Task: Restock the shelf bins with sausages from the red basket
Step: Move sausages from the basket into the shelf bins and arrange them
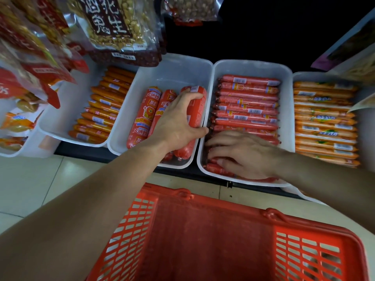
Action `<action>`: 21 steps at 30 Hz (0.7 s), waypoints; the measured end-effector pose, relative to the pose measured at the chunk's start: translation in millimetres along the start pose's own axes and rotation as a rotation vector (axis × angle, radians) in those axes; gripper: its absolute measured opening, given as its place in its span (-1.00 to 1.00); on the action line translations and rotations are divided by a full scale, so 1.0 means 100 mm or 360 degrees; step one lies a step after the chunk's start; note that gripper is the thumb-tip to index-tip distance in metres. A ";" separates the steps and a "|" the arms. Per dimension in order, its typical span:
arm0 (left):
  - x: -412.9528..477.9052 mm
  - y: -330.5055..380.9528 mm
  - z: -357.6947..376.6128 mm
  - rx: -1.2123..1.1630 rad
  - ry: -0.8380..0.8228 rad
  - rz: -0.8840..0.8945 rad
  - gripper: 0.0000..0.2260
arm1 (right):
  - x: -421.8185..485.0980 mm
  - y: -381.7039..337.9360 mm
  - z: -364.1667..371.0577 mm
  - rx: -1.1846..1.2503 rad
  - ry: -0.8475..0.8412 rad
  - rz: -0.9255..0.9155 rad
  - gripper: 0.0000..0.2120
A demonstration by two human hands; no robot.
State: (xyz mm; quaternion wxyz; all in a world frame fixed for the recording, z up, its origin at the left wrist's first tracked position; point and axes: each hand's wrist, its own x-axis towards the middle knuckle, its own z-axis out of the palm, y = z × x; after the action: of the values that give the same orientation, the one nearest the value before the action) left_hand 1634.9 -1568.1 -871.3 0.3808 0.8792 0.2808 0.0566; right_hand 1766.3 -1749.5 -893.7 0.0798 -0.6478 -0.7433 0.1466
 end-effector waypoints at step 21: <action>0.57 0.82 0.88 -0.0009 -0.0032 -0.0638 -0.30 | -0.24 0.70 -0.29 -0.0439 -0.0148 0.1178 -0.27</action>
State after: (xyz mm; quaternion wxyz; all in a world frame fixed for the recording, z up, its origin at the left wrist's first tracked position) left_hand 1746.9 -1639.3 -882.7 0.3897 0.8051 0.4463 -0.0282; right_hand 1844.7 -1761.5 -887.5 -0.0999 -0.8692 -0.4751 0.0934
